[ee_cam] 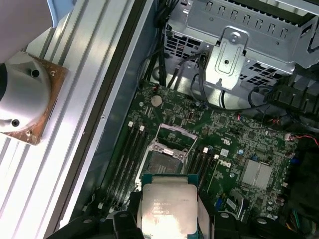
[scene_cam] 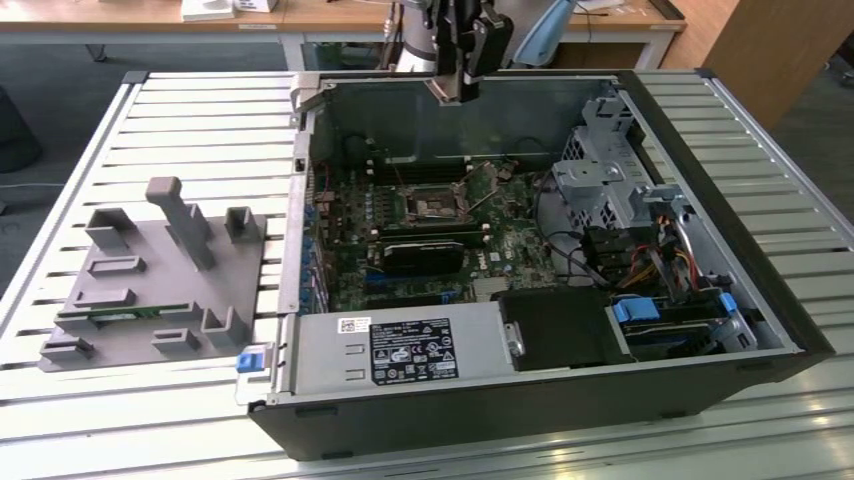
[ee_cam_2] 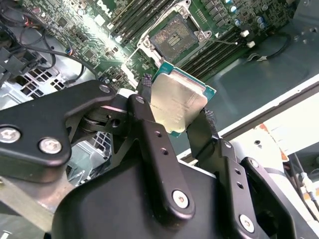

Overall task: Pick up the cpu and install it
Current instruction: 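Place the cpu into insertion slot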

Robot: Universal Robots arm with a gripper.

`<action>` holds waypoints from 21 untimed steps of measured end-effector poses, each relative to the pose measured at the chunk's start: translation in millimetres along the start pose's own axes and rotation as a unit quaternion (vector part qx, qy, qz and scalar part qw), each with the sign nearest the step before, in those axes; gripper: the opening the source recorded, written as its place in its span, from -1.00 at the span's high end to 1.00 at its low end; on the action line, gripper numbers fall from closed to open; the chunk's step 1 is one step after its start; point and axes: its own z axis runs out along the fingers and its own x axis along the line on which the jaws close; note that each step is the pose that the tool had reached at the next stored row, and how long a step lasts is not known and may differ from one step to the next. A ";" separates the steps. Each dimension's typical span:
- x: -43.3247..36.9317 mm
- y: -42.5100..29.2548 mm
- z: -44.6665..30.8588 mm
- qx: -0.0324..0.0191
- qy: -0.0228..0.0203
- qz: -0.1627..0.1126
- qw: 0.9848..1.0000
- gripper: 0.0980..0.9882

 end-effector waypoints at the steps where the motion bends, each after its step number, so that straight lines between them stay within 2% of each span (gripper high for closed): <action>1: 0.0 0.0 0.1 0.000 0.000 0.003 1.000 0.02; 14: 0.2 -0.4 1.2 0.000 -0.003 0.046 0.999 0.02; 17: 0.2 -0.5 2.4 -0.001 -0.005 0.072 0.997 0.02; 21: 0.2 -0.6 4.4 -0.001 -0.007 0.108 0.994 0.02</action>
